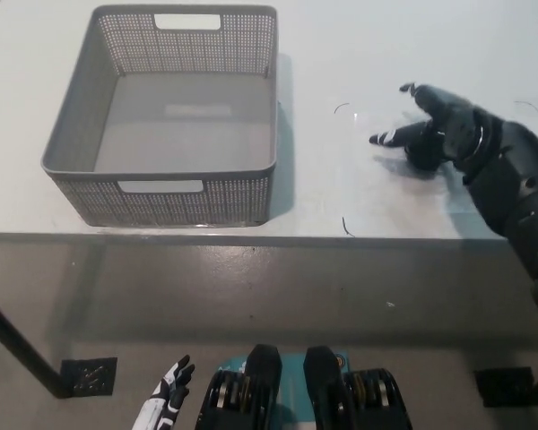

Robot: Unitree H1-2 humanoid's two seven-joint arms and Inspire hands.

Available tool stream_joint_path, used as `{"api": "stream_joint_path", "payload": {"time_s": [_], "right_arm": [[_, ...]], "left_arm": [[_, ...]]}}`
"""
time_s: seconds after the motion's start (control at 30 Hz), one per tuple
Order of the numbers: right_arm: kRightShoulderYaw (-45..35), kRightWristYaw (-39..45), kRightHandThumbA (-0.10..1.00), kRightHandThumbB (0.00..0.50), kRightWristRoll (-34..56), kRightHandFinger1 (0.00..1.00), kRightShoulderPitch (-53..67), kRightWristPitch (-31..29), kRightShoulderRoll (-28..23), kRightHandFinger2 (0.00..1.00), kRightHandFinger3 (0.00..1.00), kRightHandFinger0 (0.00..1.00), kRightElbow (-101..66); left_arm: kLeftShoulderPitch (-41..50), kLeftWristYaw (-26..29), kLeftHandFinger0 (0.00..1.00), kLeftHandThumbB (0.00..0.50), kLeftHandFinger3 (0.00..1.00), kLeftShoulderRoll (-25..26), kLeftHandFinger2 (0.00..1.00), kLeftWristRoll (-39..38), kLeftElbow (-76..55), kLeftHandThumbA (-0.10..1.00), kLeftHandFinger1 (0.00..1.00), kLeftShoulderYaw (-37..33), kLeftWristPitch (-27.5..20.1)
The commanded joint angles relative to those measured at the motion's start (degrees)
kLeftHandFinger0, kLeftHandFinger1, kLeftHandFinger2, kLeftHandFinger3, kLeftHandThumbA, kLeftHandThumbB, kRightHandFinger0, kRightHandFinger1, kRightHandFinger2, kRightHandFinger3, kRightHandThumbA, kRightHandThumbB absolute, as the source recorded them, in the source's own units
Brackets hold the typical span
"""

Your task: Use the right hand to pick up a webcam and put it into a container on the left side

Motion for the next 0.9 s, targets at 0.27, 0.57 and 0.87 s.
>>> {"api": "stream_joint_path", "payload": {"time_s": [0.27, 0.57, 0.87], "right_arm": [[5.09, -4.49, 0.74, 0.489, -1.66, 1.0, 0.06, 0.36, 0.78, 1.0, 1.0, 1.0, 3.71], [9.5, -4.81, 0.69, 0.482, -2.03, 1.0, 0.67, 1.78, -0.49, 1.0, 1.0, 1.0, 5.15], [11.06, -2.94, 0.67, 0.402, -1.77, 1.0, 1.37, 2.04, -0.85, 1.0, 1.0, 1.0, 5.54]], "left_arm": [[-0.38, 0.2, 0.98, 0.5, 1.0, 0.8, 1.0, -0.81, -0.84, 1.0, 1.0, 0.19, -2.16], [-0.76, -0.18, 0.91, 0.5, 1.0, 0.93, 1.0, -1.09, -0.61, 1.0, 1.0, 0.27, -2.16], [-1.08, -0.18, 0.95, 0.5, 1.0, 0.99, 1.0, -0.86, -0.67, 1.0, 1.0, 0.31, -2.16]]}}
